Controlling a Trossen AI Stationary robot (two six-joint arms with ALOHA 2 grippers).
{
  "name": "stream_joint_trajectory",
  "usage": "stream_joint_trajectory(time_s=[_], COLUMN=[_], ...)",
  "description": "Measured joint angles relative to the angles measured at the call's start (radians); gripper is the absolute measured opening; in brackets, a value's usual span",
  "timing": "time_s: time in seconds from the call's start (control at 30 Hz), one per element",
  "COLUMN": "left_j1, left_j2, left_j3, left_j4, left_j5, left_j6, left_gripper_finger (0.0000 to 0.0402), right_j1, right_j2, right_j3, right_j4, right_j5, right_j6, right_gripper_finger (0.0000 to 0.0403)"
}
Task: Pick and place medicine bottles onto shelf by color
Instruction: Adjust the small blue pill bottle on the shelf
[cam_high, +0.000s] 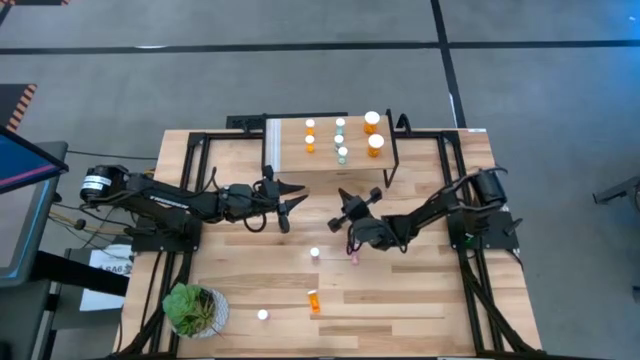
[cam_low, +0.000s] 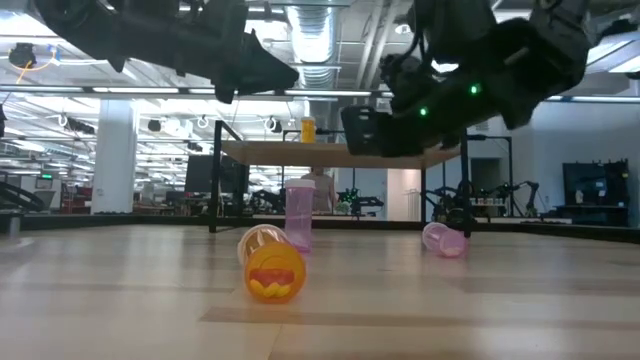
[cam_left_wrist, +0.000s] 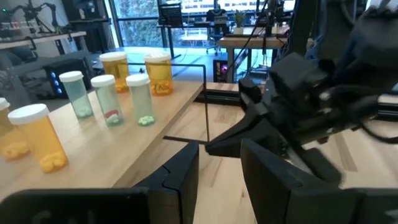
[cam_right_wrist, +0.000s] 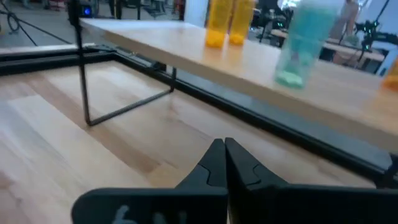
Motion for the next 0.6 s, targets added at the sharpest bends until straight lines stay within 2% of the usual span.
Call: stream_joint_trajectory(time_s=[0.23, 0.6], left_j1=[0.000, 0.000], left_j2=[0.000, 0.000], left_j3=[0.000, 0.000], left_j4=[-0.011, -0.012], left_j5=[0.000, -0.001], left_j6=[0.002, 0.001], left_gripper_finger=[0.0107, 0.0107], right_j1=[0.019, -0.048], right_j2=[-0.010, -0.010], right_j3=[0.025, 0.024], right_j4=[0.060, 0.088], right_j5=[0.066, 0.091], right_j6=[-0.123, -0.147], right_gripper_finger=[0.0002, 0.0001])
